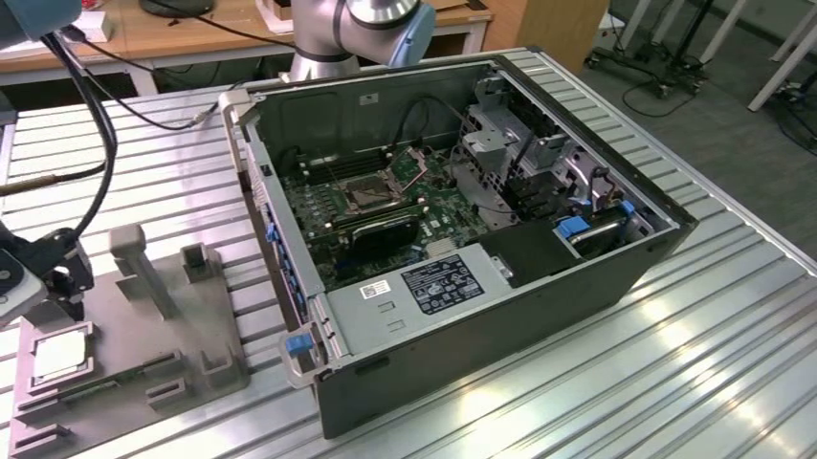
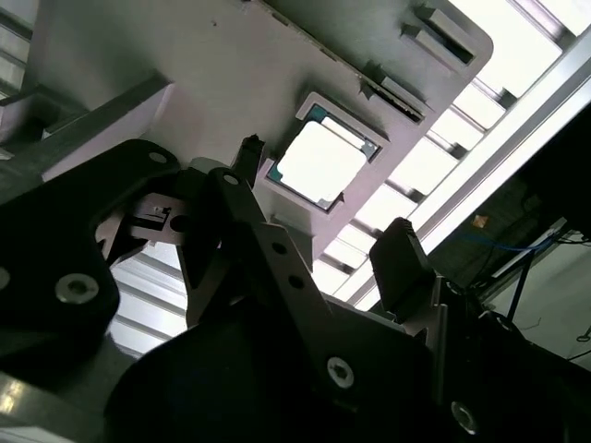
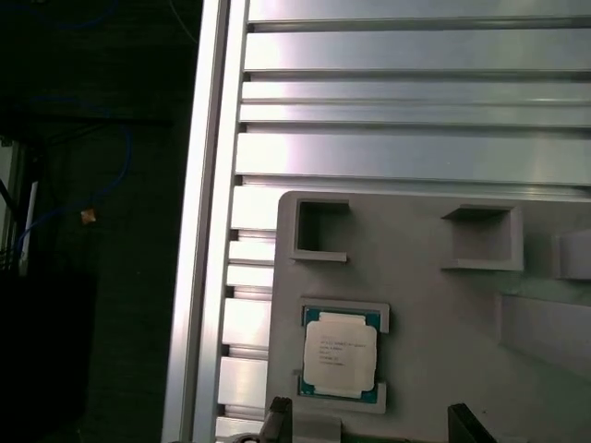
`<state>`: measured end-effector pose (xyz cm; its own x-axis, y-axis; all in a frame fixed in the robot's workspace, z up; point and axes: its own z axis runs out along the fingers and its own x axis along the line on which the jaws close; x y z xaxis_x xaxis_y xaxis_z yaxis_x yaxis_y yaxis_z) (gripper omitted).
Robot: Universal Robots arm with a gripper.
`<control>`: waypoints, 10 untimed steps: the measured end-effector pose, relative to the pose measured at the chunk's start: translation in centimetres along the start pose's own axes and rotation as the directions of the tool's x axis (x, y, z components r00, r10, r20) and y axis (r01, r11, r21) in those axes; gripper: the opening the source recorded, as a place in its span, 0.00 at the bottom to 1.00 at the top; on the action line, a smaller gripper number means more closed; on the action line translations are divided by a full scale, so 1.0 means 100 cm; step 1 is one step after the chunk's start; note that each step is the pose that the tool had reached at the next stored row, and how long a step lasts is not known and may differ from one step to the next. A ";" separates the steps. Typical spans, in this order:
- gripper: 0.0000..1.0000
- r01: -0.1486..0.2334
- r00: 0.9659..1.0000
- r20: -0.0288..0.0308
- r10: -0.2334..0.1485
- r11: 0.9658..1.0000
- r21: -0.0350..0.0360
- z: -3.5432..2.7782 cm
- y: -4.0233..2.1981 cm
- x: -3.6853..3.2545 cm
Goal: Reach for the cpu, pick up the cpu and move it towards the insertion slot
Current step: 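Pick up the cpu and move it towards the insertion slot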
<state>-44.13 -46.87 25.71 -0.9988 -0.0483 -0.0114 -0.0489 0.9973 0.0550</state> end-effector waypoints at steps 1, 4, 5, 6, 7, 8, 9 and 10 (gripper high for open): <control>0.74 0.000 1.000 0.000 0.000 1.000 -0.001 0.0018 -0.0004 0.0001; 0.74 0.000 1.000 0.001 0.000 1.000 -0.014 0.0053 -0.0032 0.0003; 0.74 0.000 1.000 0.001 0.000 1.000 -0.017 0.0065 -0.0045 0.0004; 0.74 0.000 1.000 0.001 0.000 1.000 -0.019 0.0083 -0.0055 0.0004; 0.74 0.000 1.000 0.001 0.000 1.000 -0.020 0.0101 -0.0061 0.0005; 0.74 0.000 1.000 0.001 0.000 1.000 -0.019 0.0119 -0.0063 0.0006; 0.74 0.000 1.000 0.001 0.000 1.000 -0.019 0.0136 -0.0064 0.0007; 0.74 0.000 1.000 0.001 0.000 1.000 -0.019 0.0155 -0.0065 0.0007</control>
<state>-44.16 -47.44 24.13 -0.9988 -0.0479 -0.0124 -0.0487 0.9960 0.0744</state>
